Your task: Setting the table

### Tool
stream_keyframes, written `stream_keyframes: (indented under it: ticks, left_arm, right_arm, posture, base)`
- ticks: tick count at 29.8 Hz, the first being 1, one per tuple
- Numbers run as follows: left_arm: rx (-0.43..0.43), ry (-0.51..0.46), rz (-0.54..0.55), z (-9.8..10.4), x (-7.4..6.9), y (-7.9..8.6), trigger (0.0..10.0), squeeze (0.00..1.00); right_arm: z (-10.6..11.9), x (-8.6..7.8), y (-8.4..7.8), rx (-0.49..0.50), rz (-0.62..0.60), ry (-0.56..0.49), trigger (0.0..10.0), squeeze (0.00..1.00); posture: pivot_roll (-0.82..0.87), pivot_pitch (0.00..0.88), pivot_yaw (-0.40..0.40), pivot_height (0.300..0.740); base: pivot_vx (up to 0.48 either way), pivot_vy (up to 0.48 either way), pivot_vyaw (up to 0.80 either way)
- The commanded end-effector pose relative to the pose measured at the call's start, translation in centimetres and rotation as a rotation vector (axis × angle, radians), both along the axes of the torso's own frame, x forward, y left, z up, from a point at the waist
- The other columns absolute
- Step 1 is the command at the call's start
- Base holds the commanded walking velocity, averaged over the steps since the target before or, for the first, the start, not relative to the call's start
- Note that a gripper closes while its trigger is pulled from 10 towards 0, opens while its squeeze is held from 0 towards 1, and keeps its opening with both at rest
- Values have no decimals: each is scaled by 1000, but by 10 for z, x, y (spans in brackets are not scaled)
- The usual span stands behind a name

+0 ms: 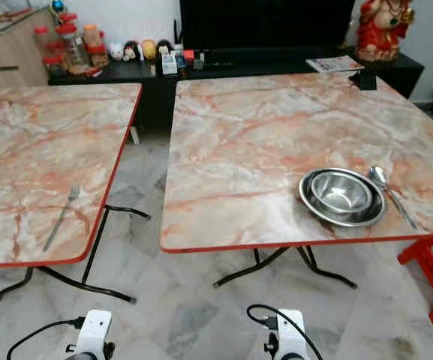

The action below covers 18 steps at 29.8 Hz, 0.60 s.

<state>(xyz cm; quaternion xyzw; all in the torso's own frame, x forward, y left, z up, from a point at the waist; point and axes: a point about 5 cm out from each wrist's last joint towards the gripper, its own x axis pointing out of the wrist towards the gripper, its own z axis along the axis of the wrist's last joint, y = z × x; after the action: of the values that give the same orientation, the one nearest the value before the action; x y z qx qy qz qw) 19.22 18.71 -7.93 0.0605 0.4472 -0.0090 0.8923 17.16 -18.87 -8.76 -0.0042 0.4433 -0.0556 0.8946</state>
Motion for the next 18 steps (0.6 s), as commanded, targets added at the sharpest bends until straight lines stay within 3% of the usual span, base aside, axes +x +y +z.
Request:
stream_keyframes:
  ticks: [1, 7, 15, 18]
  left_arm:
    - [9, 23, 9, -2, -5, 5, 10000, 0]
    - [11, 24, 6, -2, -5, 6, 10000, 0]
    - [14, 24, 4, -2, -5, 6, 10000, 0]
    - [15, 22, -2, -1, -4, 6, 10000, 0]
  right_arm:
    - [2, 4, 3, 12, -18, -18, 10000, 0]
    - [2, 5, 4, 27, -35, -26, 10000, 0]
    - [2, 6, 5, 32, -32, -29, 10000, 0]
    - [4, 9, 7, 33, -27, -42, 10000, 0]
  posture:
    - [-53, 0, 50, 740]
    - [-47, 0, 52, 740]
    - [-43, 0, 54, 740]
    - [-42, 0, 55, 740]
  base:
    - [0, 364, 0]
    - [0, 364, 0]
    - [0, 364, -800]
    - [0, 370, 0]
